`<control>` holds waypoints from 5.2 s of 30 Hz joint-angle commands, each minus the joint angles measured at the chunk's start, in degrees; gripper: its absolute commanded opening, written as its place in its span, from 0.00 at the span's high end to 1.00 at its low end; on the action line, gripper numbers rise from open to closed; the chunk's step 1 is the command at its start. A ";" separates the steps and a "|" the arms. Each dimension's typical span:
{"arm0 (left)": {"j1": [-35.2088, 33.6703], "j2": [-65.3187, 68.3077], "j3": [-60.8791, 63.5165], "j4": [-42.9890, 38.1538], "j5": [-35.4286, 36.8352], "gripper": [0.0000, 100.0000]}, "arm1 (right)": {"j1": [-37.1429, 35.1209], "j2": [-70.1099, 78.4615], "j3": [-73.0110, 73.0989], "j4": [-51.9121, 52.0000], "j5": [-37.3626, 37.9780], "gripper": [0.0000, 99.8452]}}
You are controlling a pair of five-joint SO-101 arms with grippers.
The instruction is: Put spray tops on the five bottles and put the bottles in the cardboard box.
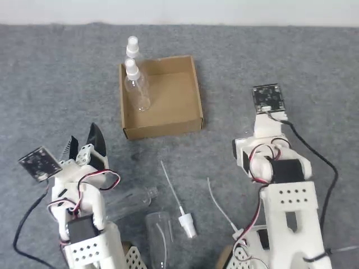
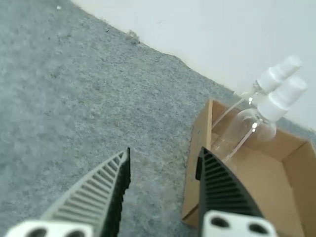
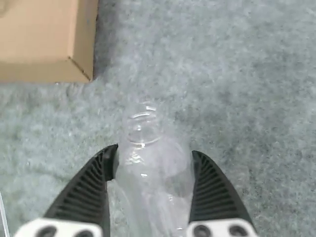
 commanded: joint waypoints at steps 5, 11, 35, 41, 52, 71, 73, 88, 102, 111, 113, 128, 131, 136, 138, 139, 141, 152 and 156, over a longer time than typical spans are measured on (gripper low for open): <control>1.85 -0.97 -2.95 -1.32 -16.79 0.79 | 4.00 -2.86 0.18 -3.30 -4.66 0.99; 11.16 -0.88 -11.12 5.80 -23.21 0.79 | 8.31 -2.95 2.55 -8.57 -8.26 0.99; 31.03 20.22 -29.76 28.57 -36.84 0.84 | 14.37 -2.33 5.63 -14.81 -12.22 0.99; 31.82 29.63 -31.60 28.92 -36.75 0.84 | 14.46 -2.33 5.71 -14.73 -12.22 0.99; 41.41 48.26 -36.35 28.92 -30.77 0.84 | 14.46 -2.33 5.71 -14.55 -12.13 0.99; 48.53 65.41 -57.27 46.42 -55.74 0.77 | 22.29 -2.33 5.71 -17.27 -10.11 0.99; 51.87 68.04 -58.15 49.41 -57.41 0.77 | 24.31 -2.33 5.71 -17.54 -10.20 0.99; 70.07 75.96 -57.80 52.75 -64.26 0.77 | 33.19 -2.68 9.05 -26.07 -10.90 0.99; 73.58 75.96 -52.79 45.01 -64.35 0.76 | 36.18 -2.51 9.05 -26.68 -13.89 0.99; 77.19 75.96 -44.26 36.31 -64.00 0.76 | 36.09 -2.68 9.05 -26.77 -13.89 0.99; 77.36 75.96 -42.33 33.93 -64.00 0.76 | 36.00 -2.68 9.05 -26.77 -13.89 0.99; 77.19 76.04 -33.19 19.96 -63.91 0.77 | 35.65 -2.59 9.05 -26.77 -13.89 0.99; 77.19 76.04 -33.01 19.78 -63.91 0.77 | 35.65 -2.59 9.05 -26.77 -13.89 0.99; 77.19 76.04 -32.92 19.69 -63.91 0.83 | 35.65 -2.59 9.05 -26.77 -13.89 0.99; 77.19 76.04 -32.92 19.69 -63.91 0.83 | 35.65 -2.59 9.05 -26.77 -13.89 0.99; 77.19 76.04 -32.84 19.69 -63.91 0.84 | 35.65 -2.59 9.05 -26.77 -13.89 0.99; 77.10 76.04 -32.84 19.69 -63.91 0.85 | 35.65 -2.59 9.05 -26.77 -13.89 0.99; 71.74 75.96 -33.27 20.04 -63.91 0.92 | 35.65 -2.51 9.05 -26.77 -13.80 0.99; 69.63 75.96 -33.27 20.13 -63.91 0.92 | 35.65 -2.51 9.05 -26.77 -13.80 0.99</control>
